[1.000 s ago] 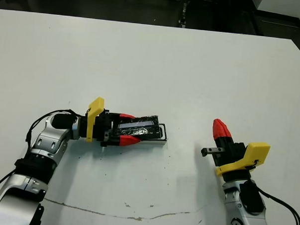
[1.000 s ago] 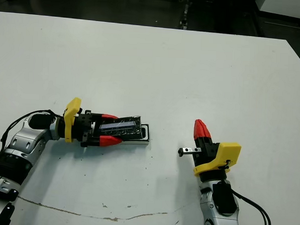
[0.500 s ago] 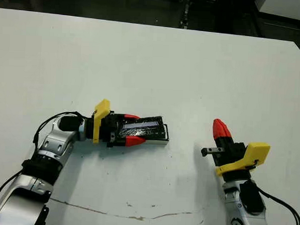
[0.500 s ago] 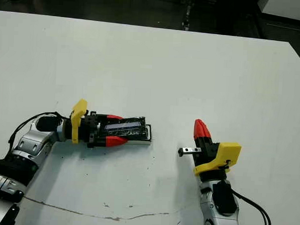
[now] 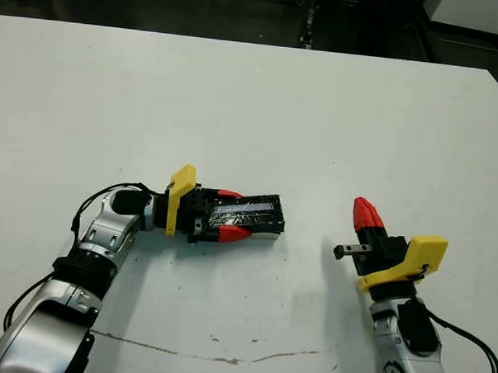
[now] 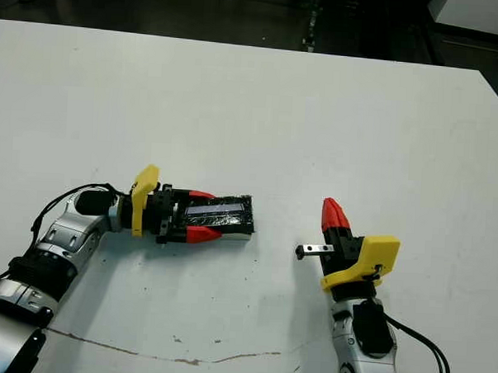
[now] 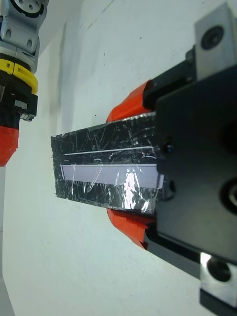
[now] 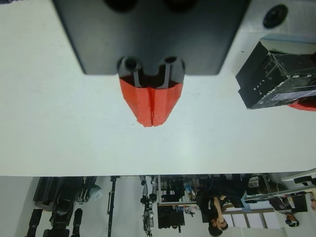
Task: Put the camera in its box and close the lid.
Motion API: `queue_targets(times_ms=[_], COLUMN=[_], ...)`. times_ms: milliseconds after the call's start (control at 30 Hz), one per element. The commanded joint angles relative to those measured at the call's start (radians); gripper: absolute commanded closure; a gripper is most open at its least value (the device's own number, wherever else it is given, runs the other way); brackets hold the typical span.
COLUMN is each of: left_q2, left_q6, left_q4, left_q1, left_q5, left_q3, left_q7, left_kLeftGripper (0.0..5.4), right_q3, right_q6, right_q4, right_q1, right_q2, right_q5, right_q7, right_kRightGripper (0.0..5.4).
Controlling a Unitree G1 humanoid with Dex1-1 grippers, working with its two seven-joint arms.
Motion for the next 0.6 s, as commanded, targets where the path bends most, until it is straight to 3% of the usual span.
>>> queue_targets(times_ms=[33, 333, 433, 600], left_q2=[-0.074, -0.088, -0.06, -0.016], left_q6=[0.007, -0.022, -0.022, -0.137], left_q4=[0.053, 0.072, 0.028, -0.024], left_q1=[0.026, 0.009, 0.02, 0.04], left_q5=[0.063, 0.118, 0.166, 0.242], left_q3=[-0.064, -0.09, -0.106, -0.113], left_q7=[0.012, 0.04, 0.097, 0.166], left_kLeftGripper=[2.25, 2.25, 2.25, 1.51], right_q3=[-0.009, -0.016, -0.017, -0.017], right_q6=[0.015, 0.012, 0.015, 0.025], right_q4=[0.001, 0.003, 0.001, -0.002], right_q1=[0.005, 0.005, 0.006, 0.007], right_q2=[-0.008, -0.01, -0.008, -0.01], right_q5=[0.012, 0.02, 0.022, 0.028], right_q7=[-0.002, -0.001, -0.004, -0.004], right_kRightGripper=[5.4, 5.4, 5.4, 5.4])
